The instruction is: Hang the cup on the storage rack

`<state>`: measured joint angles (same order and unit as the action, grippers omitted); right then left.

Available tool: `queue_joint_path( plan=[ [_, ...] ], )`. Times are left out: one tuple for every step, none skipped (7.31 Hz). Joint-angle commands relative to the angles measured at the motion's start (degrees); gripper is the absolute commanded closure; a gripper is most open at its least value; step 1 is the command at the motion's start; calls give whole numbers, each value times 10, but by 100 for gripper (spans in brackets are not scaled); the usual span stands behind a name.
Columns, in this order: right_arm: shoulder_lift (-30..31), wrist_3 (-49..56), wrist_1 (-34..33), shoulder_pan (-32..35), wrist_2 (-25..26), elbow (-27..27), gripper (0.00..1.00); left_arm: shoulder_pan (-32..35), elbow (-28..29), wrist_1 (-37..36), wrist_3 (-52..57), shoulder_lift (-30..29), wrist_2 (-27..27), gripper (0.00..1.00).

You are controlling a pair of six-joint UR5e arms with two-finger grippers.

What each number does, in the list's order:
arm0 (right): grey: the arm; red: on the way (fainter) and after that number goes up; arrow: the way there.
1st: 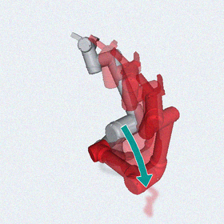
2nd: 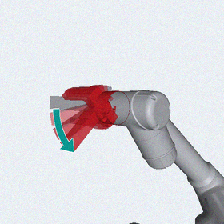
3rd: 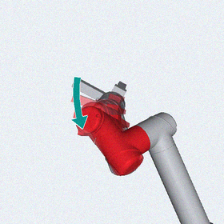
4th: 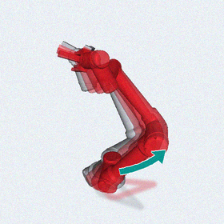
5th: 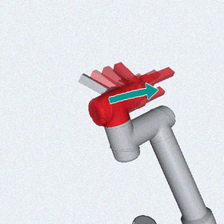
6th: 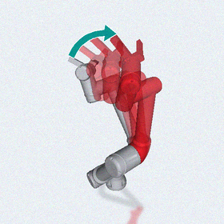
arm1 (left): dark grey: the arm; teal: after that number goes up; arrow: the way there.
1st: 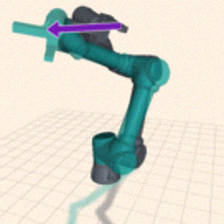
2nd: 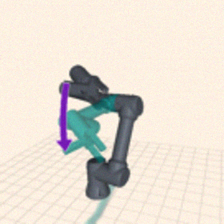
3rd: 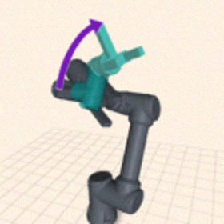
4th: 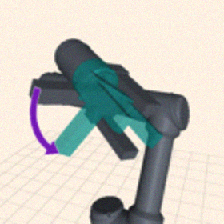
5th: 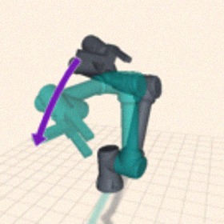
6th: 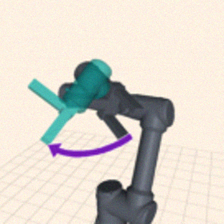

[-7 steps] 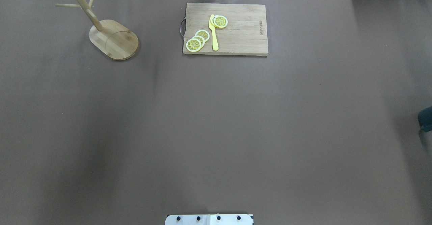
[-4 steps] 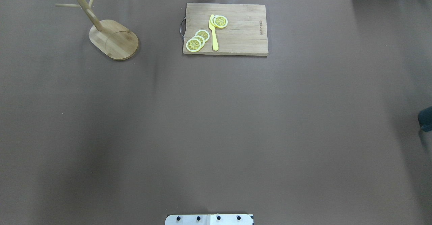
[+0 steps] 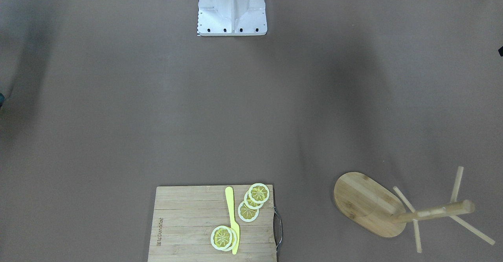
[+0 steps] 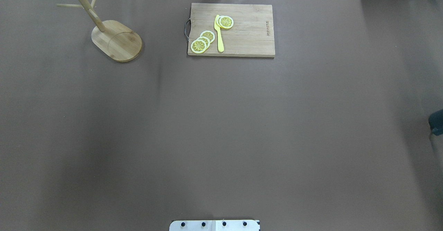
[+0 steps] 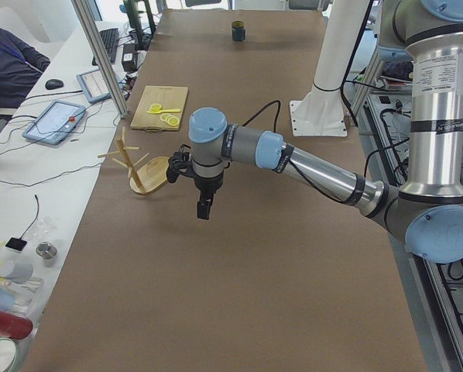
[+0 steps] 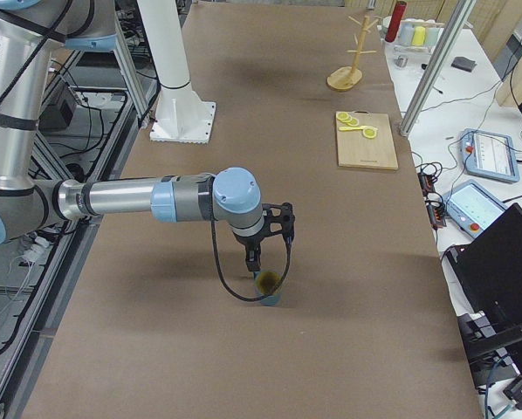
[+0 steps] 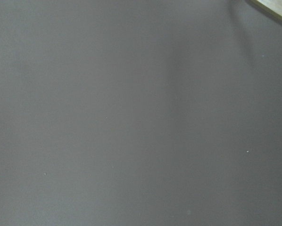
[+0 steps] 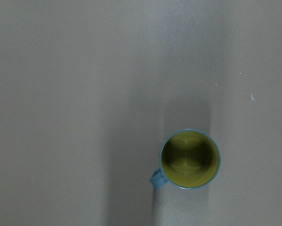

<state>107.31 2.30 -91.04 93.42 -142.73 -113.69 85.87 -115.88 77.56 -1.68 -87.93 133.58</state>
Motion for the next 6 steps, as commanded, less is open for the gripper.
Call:
queue_joint_path(
  plan=[
    [4, 4, 1, 1, 24, 6, 0, 0, 10, 62, 0, -24, -3, 1],
    [4, 4, 1, 0, 26, 16, 0, 1, 32, 109, -1, -24, -2, 1],
    [4, 19, 9, 0, 33, 27, 0, 1, 35, 113, 0, -19, 0, 1],
    [5, 19, 32, -1, 80, 40, 0, 1, 37, 114, 3, -16, 0, 1],
    [-3, 16, 64, -16, 92, 84, 0, 2, 37, 116, 5, -15, -1, 1],
    [-17, -4, 119, -25, 93, 133, 0, 3, 29, 118, 5, -12, -1, 1]
  ],
)
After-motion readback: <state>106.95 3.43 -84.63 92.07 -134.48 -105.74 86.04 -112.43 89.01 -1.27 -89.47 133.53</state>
